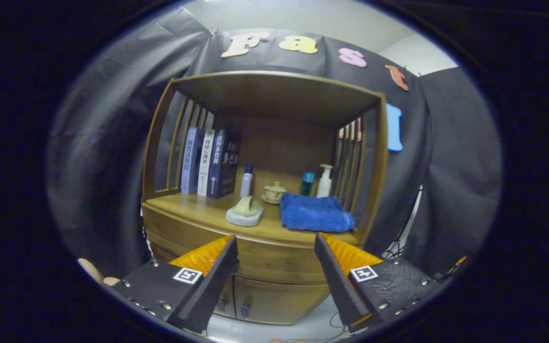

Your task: Pull open the drawer, take out the items inside it, and place them on the countertop above the cabinet.

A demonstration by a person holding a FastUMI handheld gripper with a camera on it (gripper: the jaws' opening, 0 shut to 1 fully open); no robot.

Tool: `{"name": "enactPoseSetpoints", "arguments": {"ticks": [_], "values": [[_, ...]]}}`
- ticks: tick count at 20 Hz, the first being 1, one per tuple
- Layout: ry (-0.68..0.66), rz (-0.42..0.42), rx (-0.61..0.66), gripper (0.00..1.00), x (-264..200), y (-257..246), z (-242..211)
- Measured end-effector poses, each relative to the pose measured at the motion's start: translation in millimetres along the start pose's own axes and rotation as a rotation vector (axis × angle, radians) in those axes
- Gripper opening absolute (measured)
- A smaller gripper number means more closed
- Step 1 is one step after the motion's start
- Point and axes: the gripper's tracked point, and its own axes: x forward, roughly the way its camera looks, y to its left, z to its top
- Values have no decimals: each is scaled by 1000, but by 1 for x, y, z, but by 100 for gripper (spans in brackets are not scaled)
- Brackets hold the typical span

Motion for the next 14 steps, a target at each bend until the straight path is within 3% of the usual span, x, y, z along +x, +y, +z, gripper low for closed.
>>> {"name": "enactPoseSetpoints", "arguments": {"ticks": [5,14], "values": [[-59,-37,25,98,-54,-38,39],[-128,-70,-27,97,-92,-69,64]]}}
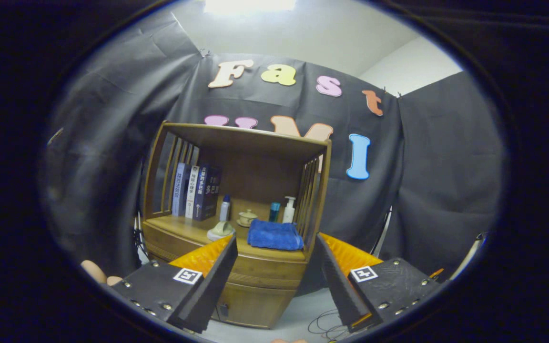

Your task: Pull open the drawer, take out the items inside it, and place them on the countertop above the cabinet.

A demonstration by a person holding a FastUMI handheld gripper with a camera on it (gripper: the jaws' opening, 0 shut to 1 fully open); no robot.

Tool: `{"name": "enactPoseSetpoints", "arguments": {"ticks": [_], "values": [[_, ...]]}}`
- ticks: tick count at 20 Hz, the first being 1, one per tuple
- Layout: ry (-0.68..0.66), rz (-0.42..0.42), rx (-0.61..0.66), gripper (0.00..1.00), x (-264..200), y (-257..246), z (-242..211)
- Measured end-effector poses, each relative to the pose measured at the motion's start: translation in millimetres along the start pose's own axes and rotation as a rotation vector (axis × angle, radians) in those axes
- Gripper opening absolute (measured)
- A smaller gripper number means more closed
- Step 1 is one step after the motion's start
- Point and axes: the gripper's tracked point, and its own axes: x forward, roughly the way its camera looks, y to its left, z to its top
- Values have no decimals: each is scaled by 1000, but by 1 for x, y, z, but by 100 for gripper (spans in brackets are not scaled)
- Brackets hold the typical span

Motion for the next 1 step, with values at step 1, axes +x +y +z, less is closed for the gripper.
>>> {"name": "enactPoseSetpoints", "arguments": {"ticks": [1], "values": [[2,-15,8,97,0,-9,-2]]}}
